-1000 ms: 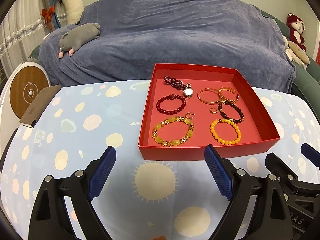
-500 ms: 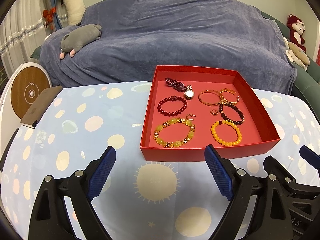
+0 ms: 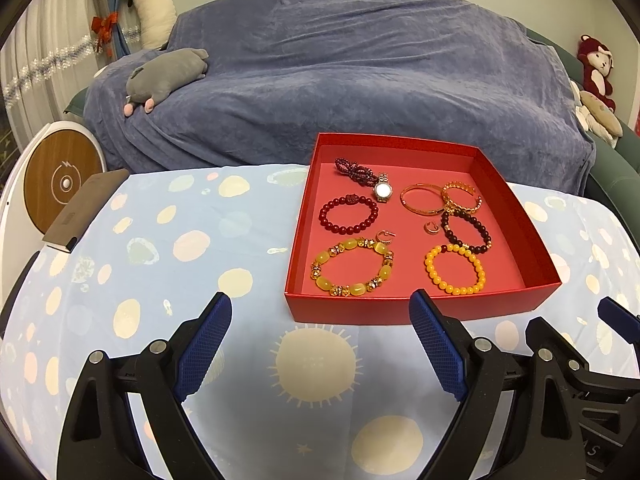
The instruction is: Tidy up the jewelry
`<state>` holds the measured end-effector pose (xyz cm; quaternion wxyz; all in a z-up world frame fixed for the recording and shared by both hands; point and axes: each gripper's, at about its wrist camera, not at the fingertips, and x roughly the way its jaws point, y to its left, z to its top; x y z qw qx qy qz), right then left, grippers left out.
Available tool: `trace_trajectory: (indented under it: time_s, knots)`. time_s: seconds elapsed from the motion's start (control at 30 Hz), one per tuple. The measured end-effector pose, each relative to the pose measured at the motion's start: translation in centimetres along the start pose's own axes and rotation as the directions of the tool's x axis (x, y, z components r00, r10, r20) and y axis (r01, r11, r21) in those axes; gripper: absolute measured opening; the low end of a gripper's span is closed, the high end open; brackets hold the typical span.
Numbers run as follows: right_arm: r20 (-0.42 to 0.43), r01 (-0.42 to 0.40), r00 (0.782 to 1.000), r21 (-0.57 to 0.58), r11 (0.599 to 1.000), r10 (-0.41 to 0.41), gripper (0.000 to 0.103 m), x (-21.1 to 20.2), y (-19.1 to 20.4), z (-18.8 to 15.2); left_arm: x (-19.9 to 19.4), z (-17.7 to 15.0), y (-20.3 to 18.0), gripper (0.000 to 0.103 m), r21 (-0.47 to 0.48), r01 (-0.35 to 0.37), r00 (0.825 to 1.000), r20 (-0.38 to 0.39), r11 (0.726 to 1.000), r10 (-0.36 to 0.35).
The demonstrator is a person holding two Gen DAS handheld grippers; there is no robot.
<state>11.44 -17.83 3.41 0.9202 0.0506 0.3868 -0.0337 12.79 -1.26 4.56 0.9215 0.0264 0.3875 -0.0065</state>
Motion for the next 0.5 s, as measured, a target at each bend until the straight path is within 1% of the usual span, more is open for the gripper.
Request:
trace_trajectory:
  time_s: [0.2, 0.3, 0.5]
  knots:
    - [0.001, 0.0, 1.0, 0.001, 1.0, 0.0, 0.096, 0.0, -0.02, -0.01, 0.03, 0.05, 0.04, 0.086, 0.002, 0.003, 1.0, -0.003, 1.0, -0.003]
    - [-0.002, 0.002, 1.0, 0.001, 1.0, -0.002, 0.096, 0.06, 0.04, 0.07, 0.22, 0.16, -0.03, 0.086, 0.002, 0.006, 1.0, -0.02, 1.0, -0.006]
    - [0.0, 0.008, 1.0, 0.001, 1.0, -0.008, 0.096, -0.04, 0.06, 0.08, 0.07, 0.13, -0.15, 0.086, 0.012, 0.0, 1.0, -0.008, 1.0, 0.0]
